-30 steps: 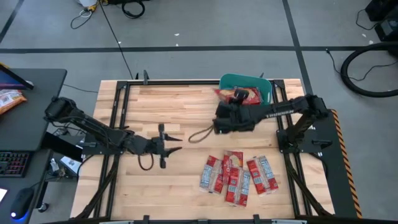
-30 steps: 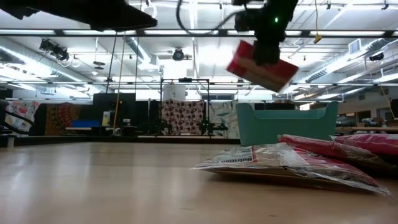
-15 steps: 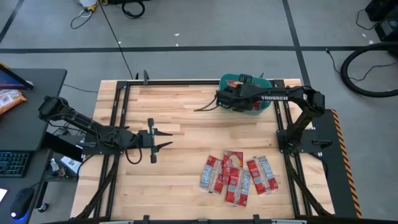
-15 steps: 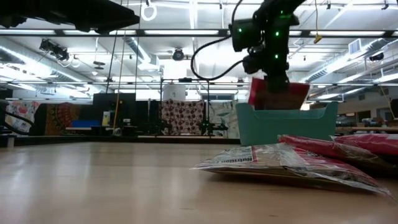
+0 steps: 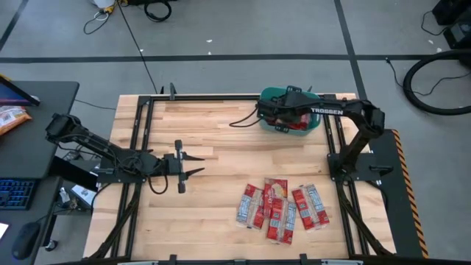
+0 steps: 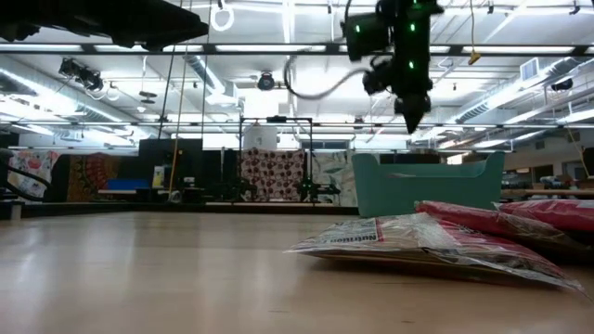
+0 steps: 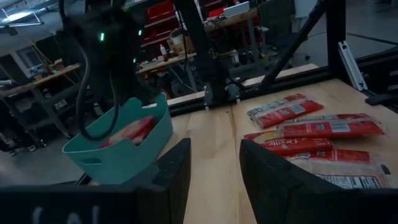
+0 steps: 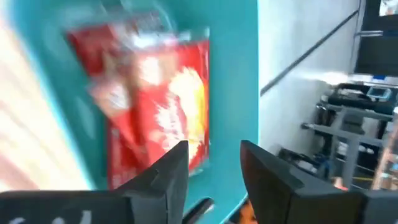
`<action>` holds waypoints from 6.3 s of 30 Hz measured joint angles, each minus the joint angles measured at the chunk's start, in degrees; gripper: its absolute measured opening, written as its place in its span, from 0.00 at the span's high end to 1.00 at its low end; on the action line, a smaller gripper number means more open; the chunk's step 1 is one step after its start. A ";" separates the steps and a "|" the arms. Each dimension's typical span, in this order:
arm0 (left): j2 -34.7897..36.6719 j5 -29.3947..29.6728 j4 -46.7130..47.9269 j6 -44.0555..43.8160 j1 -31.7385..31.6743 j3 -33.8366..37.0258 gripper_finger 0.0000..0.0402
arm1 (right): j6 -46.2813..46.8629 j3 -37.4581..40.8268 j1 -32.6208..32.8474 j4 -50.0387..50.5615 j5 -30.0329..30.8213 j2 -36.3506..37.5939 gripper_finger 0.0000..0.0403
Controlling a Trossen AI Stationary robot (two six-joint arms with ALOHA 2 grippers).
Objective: Sort popcorn bags into baskets
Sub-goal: Put the red popcorn bag into the green bin
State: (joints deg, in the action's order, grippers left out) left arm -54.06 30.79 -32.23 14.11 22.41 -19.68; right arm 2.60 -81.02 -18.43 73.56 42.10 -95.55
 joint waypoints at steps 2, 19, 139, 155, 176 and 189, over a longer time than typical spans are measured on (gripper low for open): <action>0.00 0.00 0.00 -0.02 0.00 0.00 0.65 | 3.00 -2.44 1.99 1.22 -1.91 0.00 0.62; -0.03 0.00 1.65 -0.09 0.00 0.00 0.65 | 15.40 2.82 29.49 -26.16 -38.29 0.07 0.63; -61.96 -3.34 25.16 5.06 -4.10 -40.26 0.60 | 44.82 17.28 55.01 -25.87 -14.62 0.13 0.69; -57.33 -2.73 32.89 5.07 -5.68 -39.78 0.98 | 28.57 17.28 54.26 -40.56 -0.32 0.07 0.68; -38.26 -4.89 33.07 3.86 -5.62 -39.91 0.98 | 6.20 17.28 48.60 -57.24 1.84 0.02 0.45; -36.26 -9.04 23.56 3.53 -7.51 -40.02 0.98 | 13.03 17.28 46.29 -54.59 3.96 0.02 0.56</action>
State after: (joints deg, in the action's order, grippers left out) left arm -90.32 21.75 -8.66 17.63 14.90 -59.70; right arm 15.63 -63.75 27.86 18.98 46.06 -95.53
